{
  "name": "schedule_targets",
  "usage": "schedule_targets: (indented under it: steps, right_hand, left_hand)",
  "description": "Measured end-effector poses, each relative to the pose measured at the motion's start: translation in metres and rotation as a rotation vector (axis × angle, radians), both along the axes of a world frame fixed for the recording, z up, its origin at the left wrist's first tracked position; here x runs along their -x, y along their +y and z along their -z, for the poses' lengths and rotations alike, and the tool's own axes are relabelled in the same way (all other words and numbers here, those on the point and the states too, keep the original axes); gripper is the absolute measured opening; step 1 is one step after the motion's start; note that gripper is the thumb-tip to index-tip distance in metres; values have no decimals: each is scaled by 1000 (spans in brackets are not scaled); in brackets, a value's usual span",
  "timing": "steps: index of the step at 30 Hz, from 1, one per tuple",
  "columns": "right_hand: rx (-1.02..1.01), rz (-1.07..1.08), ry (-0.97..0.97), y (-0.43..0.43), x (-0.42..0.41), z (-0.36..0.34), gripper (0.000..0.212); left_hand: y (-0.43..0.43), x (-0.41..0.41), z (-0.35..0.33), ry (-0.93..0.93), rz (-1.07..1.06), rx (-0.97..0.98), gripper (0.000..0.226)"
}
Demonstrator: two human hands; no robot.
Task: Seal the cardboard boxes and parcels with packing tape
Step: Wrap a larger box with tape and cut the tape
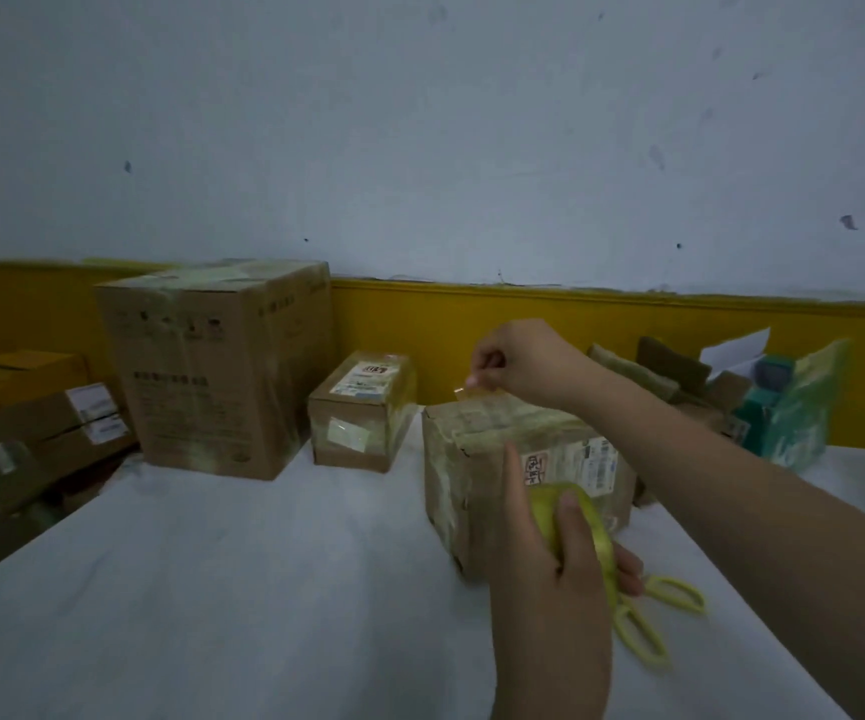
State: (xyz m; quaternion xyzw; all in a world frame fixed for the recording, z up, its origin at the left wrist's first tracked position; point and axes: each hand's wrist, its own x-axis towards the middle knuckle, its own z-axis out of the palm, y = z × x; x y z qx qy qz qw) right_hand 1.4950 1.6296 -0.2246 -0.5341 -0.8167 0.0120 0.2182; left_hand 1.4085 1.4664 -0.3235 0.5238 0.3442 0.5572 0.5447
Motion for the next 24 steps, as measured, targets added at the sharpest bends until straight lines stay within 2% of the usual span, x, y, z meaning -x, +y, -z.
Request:
schedule_targets:
  steps: [3, 8, 11, 13, 14, 15, 16, 17, 18, 21, 22, 24]
  right_hand:
    - [13, 11, 63, 19, 2, -3, 18]
    - [70, -9, -18, 46, 1, 19, 19]
    - [107, 33, 76, 57, 0, 38, 14]
    - [67, 32, 15, 63, 0, 47, 19]
    - [47, 43, -60, 66, 0, 49, 31]
    - [64, 64, -94, 66, -1, 49, 51]
    - [98, 79, -69, 65, -4, 48, 73]
    - [125, 82, -27, 65, -7, 46, 85]
    - [117, 46, -8, 62, -8, 44, 84]
    - [-28, -161, -93, 57, -7, 46, 47]
    - [-13, -228, -118, 53, -6, 44, 41]
    - [180, -302, -200, 39, -3, 40, 46]
  left_hand:
    - [10, 1, -5, -10, -10, -24, 50]
    - [30, -3, 4, 25, -55, -39, 47]
    - [40, -6, 13, 16, -85, -60, 40]
    - [45, -8, 20, 20, -95, -80, 34]
    - [46, -10, 23, 30, -95, -93, 33]
    - [46, -11, 25, 36, -90, -105, 33]
    - [45, -13, 27, 36, -83, -114, 33]
    - [45, -14, 28, 30, -69, -123, 33]
    - [44, -15, 30, 17, -56, -131, 33]
    - [47, -13, 36, -9, -17, -146, 33]
    - [48, -12, 38, -13, -8, -155, 33]
    - [50, -11, 42, -33, -2, -160, 34]
